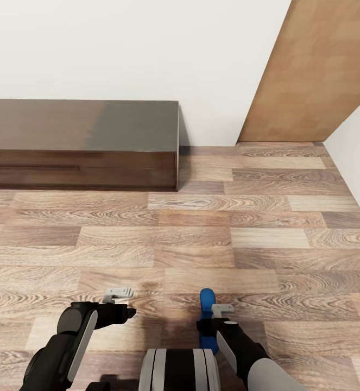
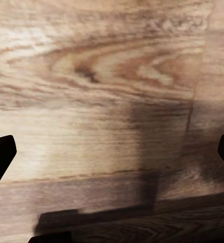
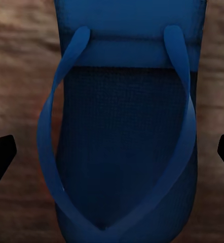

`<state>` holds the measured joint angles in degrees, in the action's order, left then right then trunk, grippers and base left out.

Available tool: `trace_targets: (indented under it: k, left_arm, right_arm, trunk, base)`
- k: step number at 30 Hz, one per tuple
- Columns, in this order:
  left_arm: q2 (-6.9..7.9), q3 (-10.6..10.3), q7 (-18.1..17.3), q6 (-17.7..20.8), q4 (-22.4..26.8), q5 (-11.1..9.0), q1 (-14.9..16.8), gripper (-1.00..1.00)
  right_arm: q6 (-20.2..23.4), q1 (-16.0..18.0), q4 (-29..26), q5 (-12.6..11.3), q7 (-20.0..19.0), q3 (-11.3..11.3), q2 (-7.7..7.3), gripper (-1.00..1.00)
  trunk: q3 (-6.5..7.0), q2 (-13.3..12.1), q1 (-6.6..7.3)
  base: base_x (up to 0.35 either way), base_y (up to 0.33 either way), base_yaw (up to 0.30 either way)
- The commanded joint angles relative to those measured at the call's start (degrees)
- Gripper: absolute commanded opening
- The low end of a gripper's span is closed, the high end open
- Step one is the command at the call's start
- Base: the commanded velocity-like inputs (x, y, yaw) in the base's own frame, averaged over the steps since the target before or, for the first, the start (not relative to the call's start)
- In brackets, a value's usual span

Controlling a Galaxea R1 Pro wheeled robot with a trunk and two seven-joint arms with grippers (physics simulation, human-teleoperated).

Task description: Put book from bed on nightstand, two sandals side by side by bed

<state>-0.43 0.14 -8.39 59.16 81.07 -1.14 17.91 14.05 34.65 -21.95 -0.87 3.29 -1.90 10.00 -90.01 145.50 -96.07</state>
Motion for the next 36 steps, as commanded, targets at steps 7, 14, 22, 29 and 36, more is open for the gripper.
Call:
trace_targets:
  k: [7,14,22,29,36]
  left_arm:
    - [-0.01,0.0,0.0,0.3,0.0,-0.1,0.0,1.00]
    - [-0.01,0.0,-0.1,0.3,0.1,-0.1,0.0,1.00]
    - [-0.01,0.0,-0.1,0.3,0.1,-0.1,0.0,1.00]
    - [-0.01,0.0,-0.1,0.3,0.1,-0.1,0.0,1.00]
    - [-0.01,0.0,-0.1,0.3,0.1,-0.1,0.0,1.00]
  right_arm:
    - [0.4,0.0,-0.1,-0.1,0.3,-0.2,0.00,1.00]
    - [0.4,0.0,-0.1,-0.1,0.3,-0.2,0.00,1.00]
    - [0.4,0.0,-0.1,-0.1,0.3,-0.2,0.00,1.00]
    - [0.4,0.0,-0.1,-0.1,0.3,-0.2,0.00,1.00]
    - [0.4,0.0,-0.1,-0.1,0.3,-0.2,0.00,1.00]
  trunk:
    - [-0.70,0.1,-0.07]
    - [-1.36,0.1,-0.15]
    - [-1.36,0.1,-0.15]
    - [-1.36,0.1,-0.15]
    - [-1.36,0.1,-0.15]
  base:
    - [0.000,0.000,0.000]
    - [0.000,0.000,0.000]
    - [0.000,0.000,0.000]
    - [0.000,0.000,0.000]
    - [0.000,0.000,0.000]
